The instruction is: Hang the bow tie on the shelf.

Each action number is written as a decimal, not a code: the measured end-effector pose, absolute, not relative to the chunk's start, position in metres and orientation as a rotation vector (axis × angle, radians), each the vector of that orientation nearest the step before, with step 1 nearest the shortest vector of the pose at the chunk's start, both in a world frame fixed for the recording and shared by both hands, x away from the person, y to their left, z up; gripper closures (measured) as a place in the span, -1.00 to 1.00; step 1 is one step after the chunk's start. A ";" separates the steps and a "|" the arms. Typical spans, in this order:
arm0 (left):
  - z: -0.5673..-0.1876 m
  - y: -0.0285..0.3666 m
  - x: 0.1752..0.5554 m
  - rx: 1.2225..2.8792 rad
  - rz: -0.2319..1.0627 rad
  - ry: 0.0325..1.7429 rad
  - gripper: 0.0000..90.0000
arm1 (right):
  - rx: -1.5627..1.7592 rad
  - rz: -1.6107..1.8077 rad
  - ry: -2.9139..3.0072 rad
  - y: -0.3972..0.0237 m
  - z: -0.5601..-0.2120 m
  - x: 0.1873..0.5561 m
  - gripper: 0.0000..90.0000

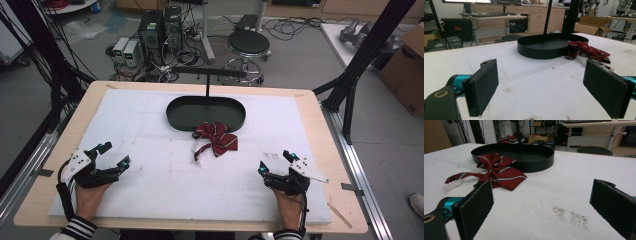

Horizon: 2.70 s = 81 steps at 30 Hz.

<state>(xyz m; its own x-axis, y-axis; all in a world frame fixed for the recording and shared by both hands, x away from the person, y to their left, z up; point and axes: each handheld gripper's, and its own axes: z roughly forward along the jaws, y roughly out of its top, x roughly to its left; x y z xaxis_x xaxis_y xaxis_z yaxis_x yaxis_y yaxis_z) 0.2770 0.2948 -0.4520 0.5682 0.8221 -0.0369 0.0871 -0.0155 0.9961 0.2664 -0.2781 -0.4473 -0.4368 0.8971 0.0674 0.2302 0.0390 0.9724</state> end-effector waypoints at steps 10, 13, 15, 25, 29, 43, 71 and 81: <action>-0.452 0.295 0.277 1.493 0.699 0.811 -0.71 | 1.121 1.398 1.800 -0.252 -0.412 0.276 -0.91; -0.452 0.295 0.277 1.491 0.698 0.811 -0.71 | 1.115 1.405 1.832 -0.241 -0.399 0.281 -0.91; -0.452 0.295 0.277 1.491 0.698 0.810 -0.71 | 1.113 1.402 1.854 -0.233 -0.392 0.284 -0.91; -0.452 0.295 0.277 1.487 0.696 0.813 -0.71 | 1.043 1.340 2.069 -0.178 -0.370 0.313 -0.91; -0.452 0.296 0.277 1.488 0.693 0.813 -0.71 | 1.019 1.320 2.120 -0.159 -0.364 0.323 -0.90; -0.452 0.296 0.277 1.489 0.690 0.816 -0.71 | 0.990 1.256 2.270 -0.113 -0.360 0.345 -0.84; -0.452 0.295 0.278 1.492 0.690 0.819 -0.71 | 1.037 1.095 2.486 -0.069 -0.376 0.372 -0.33; -0.452 0.295 0.278 1.493 0.691 0.822 -0.71 | 1.118 0.923 2.572 -0.055 -0.387 0.382 -0.22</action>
<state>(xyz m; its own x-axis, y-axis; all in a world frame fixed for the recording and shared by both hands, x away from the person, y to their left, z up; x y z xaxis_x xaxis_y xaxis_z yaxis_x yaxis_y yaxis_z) 0.2781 0.2950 -0.4521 0.5688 0.8212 -0.0449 0.0968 -0.0127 0.9952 0.3819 -0.0554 -0.3873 -0.6978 0.7127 0.0710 0.5952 0.5219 0.6111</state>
